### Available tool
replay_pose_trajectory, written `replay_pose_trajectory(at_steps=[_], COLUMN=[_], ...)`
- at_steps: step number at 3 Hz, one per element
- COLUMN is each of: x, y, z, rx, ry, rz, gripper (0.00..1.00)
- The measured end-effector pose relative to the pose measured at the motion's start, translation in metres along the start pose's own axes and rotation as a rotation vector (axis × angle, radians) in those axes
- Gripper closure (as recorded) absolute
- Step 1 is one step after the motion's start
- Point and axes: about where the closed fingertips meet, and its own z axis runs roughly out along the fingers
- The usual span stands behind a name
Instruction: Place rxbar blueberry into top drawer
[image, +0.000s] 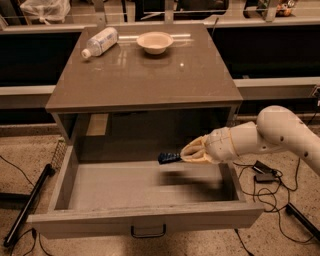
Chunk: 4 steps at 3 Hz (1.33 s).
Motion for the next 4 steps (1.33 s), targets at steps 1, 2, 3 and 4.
replay_pose_trajectory(at_steps=[1, 2, 3, 4], x=[-0.0007, -0.0016, -0.0022, -0.0025], y=[0.0016, 0.0025, 0.0029, 0.0032], z=[0.0019, 0.0046, 0.0062, 0.0071], rx=[-0.008, -0.014, -0.017, -0.019], ry=[-0.006, -0.009, -0.011, -0.012], rz=[0.001, 0.0, 0.0, -0.001], gripper=[0.58, 0.27, 0.04, 0.0])
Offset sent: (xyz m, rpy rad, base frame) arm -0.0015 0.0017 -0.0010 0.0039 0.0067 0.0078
